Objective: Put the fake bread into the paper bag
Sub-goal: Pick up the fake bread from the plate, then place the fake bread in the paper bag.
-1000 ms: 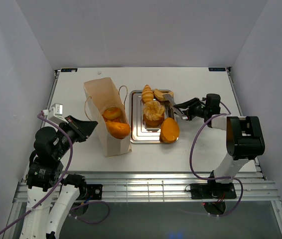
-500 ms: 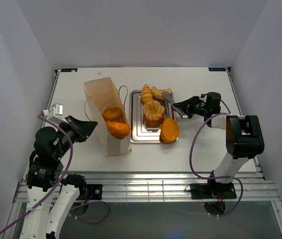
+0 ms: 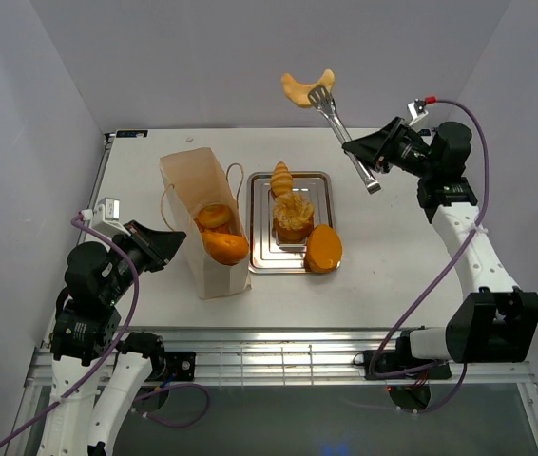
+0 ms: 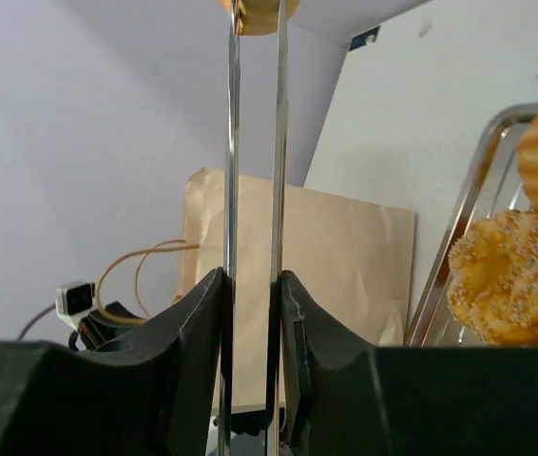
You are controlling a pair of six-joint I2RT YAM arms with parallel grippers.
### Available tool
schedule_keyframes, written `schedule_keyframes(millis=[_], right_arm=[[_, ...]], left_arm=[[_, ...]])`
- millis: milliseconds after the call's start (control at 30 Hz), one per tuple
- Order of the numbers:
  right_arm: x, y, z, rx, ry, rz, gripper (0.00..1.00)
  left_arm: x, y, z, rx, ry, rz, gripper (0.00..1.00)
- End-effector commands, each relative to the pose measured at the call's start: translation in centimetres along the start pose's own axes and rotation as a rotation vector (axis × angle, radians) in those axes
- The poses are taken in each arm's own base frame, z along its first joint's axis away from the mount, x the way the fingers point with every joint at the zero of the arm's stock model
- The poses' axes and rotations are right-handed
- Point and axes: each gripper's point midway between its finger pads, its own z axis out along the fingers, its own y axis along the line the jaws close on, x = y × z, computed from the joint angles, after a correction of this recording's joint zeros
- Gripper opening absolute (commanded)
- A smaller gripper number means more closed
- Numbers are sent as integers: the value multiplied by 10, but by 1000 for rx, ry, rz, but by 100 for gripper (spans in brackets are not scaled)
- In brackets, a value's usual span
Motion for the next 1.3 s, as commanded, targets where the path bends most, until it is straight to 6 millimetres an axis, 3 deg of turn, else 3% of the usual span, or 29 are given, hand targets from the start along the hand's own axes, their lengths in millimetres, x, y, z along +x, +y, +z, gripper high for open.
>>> schedule_keyframes(millis=[0, 33, 167, 333, 600, 733, 900, 1100, 1267], right_arm=[[22, 62, -14, -99, 89, -166, 21], [30, 86, -13, -138, 110, -213, 21], [69, 135, -14, -207, 204, -301, 23], [130, 171, -16, -295, 326, -319, 25], [191, 167, -4, -238, 449, -330, 30], [194, 149, 1, -176, 436, -333, 33], [197, 139, 6, -164, 438, -310, 39], [196, 137, 12, -161, 427, -303, 49], [194, 137, 18, -159, 421, -307, 49]], left_arm=[[-4, -3, -4, 4, -14, 5, 0], [-3, -3, -4, 4, -12, 5, 0], [-2, -4, -4, 7, -9, 0, 0], [-4, -5, -5, 9, -13, 0, 0], [-7, -9, -7, 18, -18, 0, 0], [-9, -11, -8, 21, -26, 2, 0], [-8, -10, -9, 18, -25, -1, 0], [-10, -10, -10, 14, -30, 4, 0], [-9, -9, -10, 9, -31, 5, 0]])
